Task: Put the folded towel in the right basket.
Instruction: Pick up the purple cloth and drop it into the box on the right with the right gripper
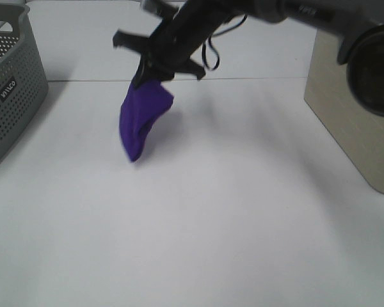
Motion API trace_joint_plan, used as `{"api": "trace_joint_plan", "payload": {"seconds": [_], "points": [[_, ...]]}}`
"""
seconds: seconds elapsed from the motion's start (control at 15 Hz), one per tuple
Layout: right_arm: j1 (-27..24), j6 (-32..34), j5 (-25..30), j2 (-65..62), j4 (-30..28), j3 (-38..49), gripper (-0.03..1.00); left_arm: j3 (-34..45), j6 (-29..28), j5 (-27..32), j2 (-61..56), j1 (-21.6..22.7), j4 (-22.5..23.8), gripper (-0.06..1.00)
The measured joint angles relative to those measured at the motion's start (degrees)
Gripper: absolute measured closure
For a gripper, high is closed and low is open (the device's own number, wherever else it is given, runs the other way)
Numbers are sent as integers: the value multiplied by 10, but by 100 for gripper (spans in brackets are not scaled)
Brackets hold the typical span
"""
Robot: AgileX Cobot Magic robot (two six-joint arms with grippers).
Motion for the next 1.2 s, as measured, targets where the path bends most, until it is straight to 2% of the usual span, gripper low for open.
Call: {"api": "trace_joint_plan", "payload": {"seconds": [0.2,0.27,0.4,0.6,0.67,0.73,1.0,1.2], "points": [[-73,19,110,-39,-38,-139,95,0,0,0,0,0,1,-5],[-88,24,119,-45,-55,-161,95,0,0,0,0,0,1,-5],[-154,34,128,-75,-108,-213,95,0,0,0,0,0,1,-5],[-291,34,129,-139,-136,-225,95,0,0,0,0,0,1,-5],[-336,34,129,-152,-136,-221,95,0,0,0,0,0,1,-5],[-417,28,129,-184,-140,-174,95,0,0,0,0,0,1,-5],[-491,-7,133,-217,-143,-41,95,0,0,0,0,0,1,-5],[-493,-32,138,-217,-170,12,95,0,0,0,0,0,1,-5]]}}
